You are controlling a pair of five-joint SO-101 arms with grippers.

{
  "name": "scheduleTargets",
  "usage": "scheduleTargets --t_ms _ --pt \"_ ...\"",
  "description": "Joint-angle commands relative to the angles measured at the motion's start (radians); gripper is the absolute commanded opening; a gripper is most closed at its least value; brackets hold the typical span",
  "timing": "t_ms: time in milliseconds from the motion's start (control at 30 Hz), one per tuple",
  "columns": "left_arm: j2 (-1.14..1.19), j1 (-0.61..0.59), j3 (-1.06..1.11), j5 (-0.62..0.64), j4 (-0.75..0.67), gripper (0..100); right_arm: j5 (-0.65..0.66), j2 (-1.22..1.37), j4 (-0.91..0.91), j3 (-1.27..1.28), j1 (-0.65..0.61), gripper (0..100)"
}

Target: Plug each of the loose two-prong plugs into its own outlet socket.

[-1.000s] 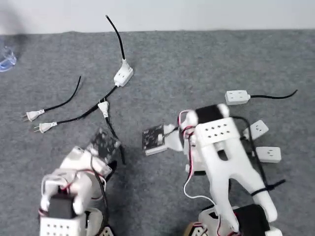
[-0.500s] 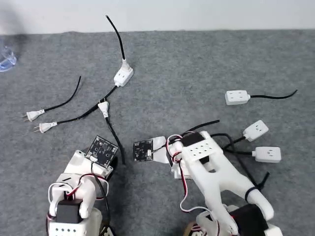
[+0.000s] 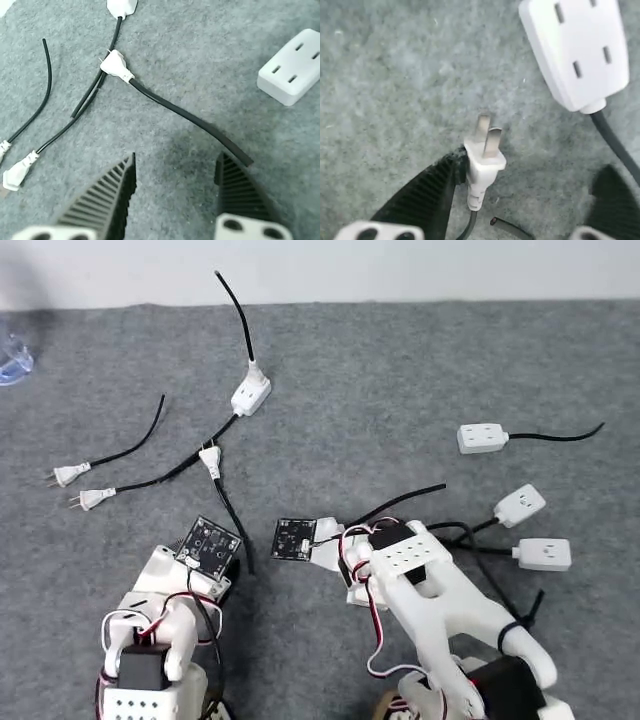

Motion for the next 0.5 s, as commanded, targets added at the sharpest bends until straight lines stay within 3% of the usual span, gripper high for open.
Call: scheduleTargets --t_ms 0,467 --pt "-0.009 -0.002 0.004 0.009 -0.029 24 -0.008 -0.028 -0.018 -0.061 0.021 43.7" --pt "-0.009 0.021 0.007 0.008 -0.029 24 -0.006 -0.019 0.036 -0.158 0.073 43.7"
